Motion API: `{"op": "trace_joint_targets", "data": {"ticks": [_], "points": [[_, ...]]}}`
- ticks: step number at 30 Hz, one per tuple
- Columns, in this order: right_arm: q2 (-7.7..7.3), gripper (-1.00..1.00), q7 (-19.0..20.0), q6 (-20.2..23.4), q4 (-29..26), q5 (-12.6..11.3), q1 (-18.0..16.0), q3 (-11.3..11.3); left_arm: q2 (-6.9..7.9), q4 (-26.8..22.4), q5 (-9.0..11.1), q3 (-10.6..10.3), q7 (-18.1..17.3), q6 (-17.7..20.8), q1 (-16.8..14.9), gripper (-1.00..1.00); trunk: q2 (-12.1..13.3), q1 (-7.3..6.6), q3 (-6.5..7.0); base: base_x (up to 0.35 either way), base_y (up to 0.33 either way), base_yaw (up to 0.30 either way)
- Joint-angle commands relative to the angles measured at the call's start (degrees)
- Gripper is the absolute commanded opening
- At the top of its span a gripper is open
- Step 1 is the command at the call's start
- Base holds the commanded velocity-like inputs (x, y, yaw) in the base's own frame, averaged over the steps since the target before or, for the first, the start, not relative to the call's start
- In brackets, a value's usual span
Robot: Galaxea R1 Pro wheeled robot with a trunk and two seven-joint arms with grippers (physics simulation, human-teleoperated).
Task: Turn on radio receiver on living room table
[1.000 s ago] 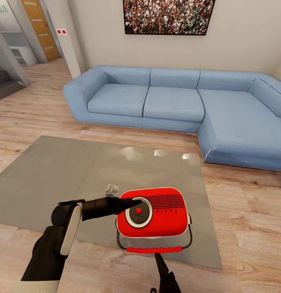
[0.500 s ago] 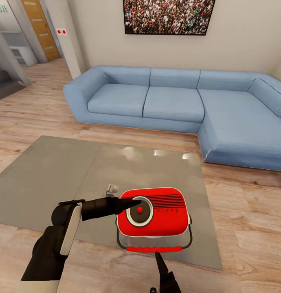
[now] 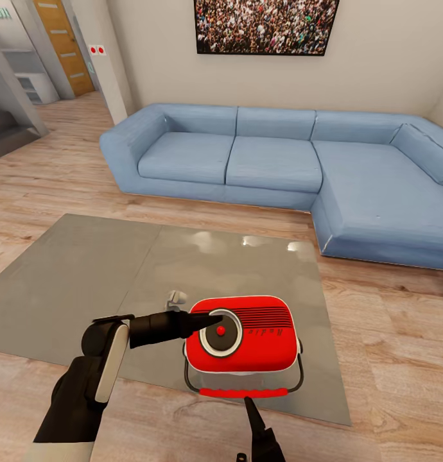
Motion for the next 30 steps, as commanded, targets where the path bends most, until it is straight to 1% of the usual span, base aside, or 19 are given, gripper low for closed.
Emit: {"op": "trace_joint_targets", "data": {"ticks": [1, 6, 7, 19, 30], "points": [[0.00, -1.00, -0.10, 0.45, -0.11, 0.43, -0.02, 0.08, 0.00, 0.07, -0.86, -0.03, 0.05, 0.00, 0.01, 1.00, 0.00, 0.00, 0.00, 0.000, 0.000, 0.000], [-0.01, -1.00, -0.10, 0.38, -0.11, 0.31, -0.09, 0.08, 0.08, 0.13, -1.05, -0.09, 0.11, 0.00, 0.01, 1.00, 0.00, 0.00, 0.00, 0.000, 0.000, 0.000], [-0.01, -1.00, -0.10, 0.37, -0.11, 0.30, -0.08, 0.08, 0.08, 0.14, -1.08, -0.09, 0.12, 0.00, 0.01, -1.00, 0.00, 0.00, 0.00, 0.000, 0.000, 0.000], [-0.01, -1.00, -0.06, 0.36, -0.16, 0.20, -0.10, 0.05, 0.26, 0.08, -1.32, -0.36, 0.14, 0.00, 0.01, -1.00, 0.00, 0.00, 0.00, 0.000, 0.000, 0.000], [-0.01, -1.00, -0.03, 0.36, -0.12, 0.20, -0.10, 0.00, 0.10, 0.16, -1.27, -0.66, 0.17, 0.00, 0.01, -1.00, 0.00, 0.00, 0.00, 0.000, 0.000, 0.000]]}}
